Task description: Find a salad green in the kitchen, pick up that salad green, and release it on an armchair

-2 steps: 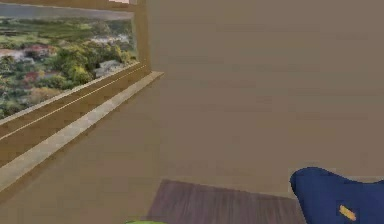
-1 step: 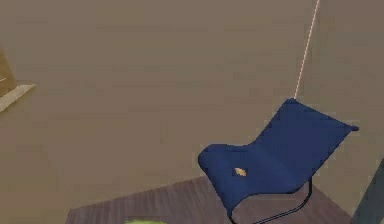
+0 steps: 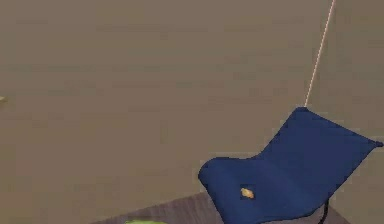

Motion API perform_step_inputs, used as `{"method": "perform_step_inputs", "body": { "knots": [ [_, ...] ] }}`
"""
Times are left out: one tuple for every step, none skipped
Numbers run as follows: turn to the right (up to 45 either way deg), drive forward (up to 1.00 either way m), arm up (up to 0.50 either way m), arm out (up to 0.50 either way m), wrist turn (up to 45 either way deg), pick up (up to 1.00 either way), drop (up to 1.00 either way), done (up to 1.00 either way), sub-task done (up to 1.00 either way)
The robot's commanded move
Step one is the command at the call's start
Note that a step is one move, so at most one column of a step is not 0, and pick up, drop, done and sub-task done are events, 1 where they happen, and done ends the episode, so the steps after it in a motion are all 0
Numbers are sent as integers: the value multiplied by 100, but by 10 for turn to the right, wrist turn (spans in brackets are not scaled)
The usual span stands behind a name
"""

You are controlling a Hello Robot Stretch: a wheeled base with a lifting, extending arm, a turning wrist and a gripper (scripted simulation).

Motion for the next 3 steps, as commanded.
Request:
{"method": "perform_step_inputs", "body": {
  "knots": [
    [150,0,0,0,0,0,0,0,0],
    [0,40,0,0,0,0,0,0,0],
    [450,0,0,0,0,0,0,0,0]
  ]
}}
